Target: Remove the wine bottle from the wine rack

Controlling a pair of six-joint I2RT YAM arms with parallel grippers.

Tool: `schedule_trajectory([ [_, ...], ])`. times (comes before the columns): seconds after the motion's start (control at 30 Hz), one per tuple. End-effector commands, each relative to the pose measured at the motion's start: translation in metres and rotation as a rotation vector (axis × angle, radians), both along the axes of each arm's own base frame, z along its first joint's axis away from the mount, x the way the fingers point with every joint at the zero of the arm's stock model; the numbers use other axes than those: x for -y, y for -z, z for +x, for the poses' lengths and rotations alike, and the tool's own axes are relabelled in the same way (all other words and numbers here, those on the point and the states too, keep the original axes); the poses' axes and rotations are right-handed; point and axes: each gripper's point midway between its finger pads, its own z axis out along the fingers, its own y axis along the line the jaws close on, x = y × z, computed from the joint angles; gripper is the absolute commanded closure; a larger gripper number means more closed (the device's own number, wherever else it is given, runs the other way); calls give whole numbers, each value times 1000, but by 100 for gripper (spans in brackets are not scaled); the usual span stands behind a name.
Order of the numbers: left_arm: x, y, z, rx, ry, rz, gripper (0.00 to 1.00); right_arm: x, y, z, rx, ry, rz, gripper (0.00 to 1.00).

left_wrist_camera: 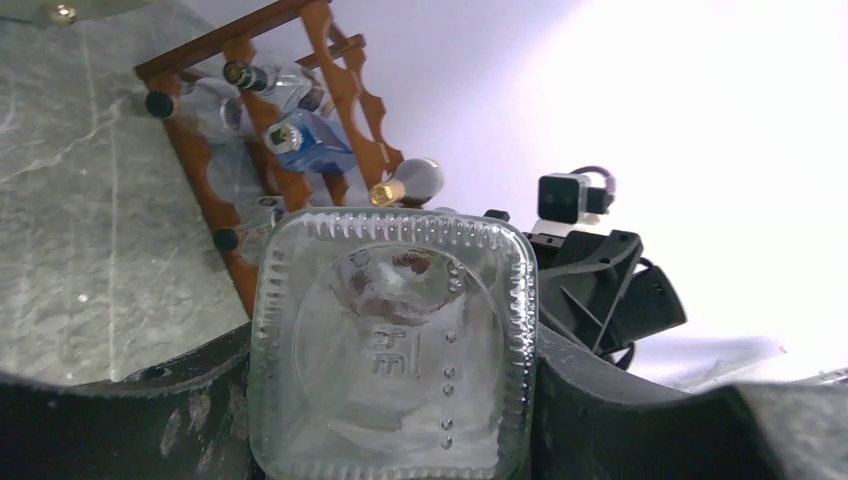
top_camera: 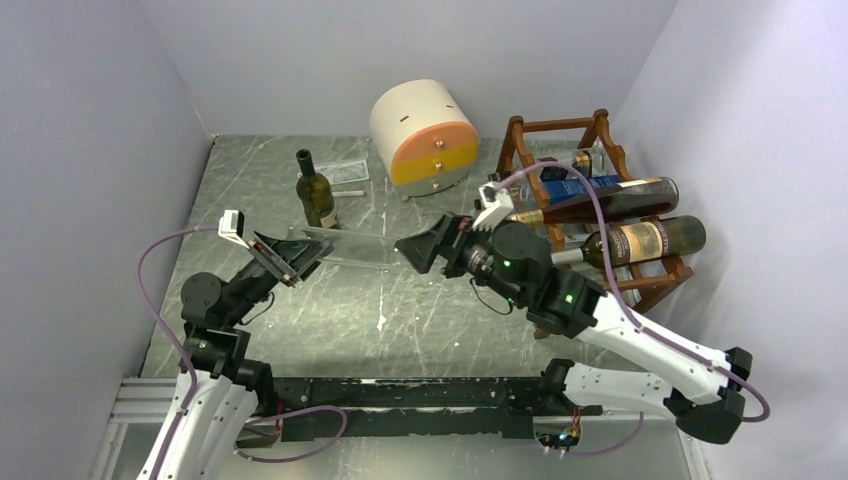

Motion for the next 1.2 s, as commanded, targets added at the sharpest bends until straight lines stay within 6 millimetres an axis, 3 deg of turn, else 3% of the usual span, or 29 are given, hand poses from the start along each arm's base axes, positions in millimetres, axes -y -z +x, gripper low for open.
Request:
schedule_trajectory([
  [0.0, -14, -67, -17, 205, -46, -163, 93, 9, -18, 8, -15, 97, 180, 3],
  [0.23, -23, -77, -21, 205, -62, -261, 93, 7, -36, 1, 85, 41, 335, 3],
  [0.47, -24, -73, -19, 183, -65, -291, 93, 14, -32, 13, 95, 111, 286, 1],
  [0.73, -25, -68, -16, 175, -40, -352, 93, 0, -55, 5, 161, 34, 552, 31],
  [1.07, -27, -60, -12, 165, -49, -372, 93, -7, -59, 21, 150, 84, 741, 38],
  [1.17, -28, -59, -12, 165, -54, -384, 93, -16, -58, 27, 133, 86, 738, 48],
])
